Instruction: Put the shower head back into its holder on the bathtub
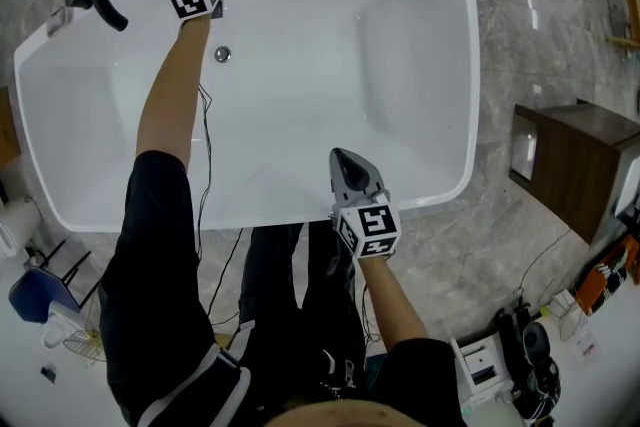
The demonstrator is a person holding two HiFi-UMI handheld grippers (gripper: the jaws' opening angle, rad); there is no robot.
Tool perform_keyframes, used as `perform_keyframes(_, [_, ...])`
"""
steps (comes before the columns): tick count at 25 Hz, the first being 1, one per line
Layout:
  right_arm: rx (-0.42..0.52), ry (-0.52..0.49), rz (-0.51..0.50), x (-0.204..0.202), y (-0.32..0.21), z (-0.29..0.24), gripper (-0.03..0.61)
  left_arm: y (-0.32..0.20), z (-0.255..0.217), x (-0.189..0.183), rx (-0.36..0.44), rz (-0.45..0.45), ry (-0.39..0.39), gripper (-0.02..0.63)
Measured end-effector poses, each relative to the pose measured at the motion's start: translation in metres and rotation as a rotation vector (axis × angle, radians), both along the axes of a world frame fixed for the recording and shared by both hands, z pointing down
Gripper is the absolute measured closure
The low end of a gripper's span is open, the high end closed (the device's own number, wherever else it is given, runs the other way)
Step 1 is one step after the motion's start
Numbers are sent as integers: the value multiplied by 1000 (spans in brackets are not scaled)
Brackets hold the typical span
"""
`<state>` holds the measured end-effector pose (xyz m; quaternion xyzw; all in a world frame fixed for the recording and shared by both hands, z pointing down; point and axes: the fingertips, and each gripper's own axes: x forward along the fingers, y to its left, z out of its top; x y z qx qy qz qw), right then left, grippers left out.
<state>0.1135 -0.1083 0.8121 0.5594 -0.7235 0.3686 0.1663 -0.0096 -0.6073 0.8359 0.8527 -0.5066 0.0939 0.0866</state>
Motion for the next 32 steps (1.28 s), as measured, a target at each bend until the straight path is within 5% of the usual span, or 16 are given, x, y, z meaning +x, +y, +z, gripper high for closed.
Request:
perform_keyframes(10, [37,-14,-4,-15,-2,-12,571,34,-19,-17,-18,4,28,482])
perform_keyframes(18, [94,4,-48,-28,-2,-44,571,112,-34,-21,-67,80,-66,568])
perform_keyframes(26, [193,31,-65,-35,-11,-119,571,203,-119,-23,-81,188,-94,589])
perform_keyframes(32, [249,62,-55,-41,-30,-182,571,252,-202,-49,-34,184,-99,588])
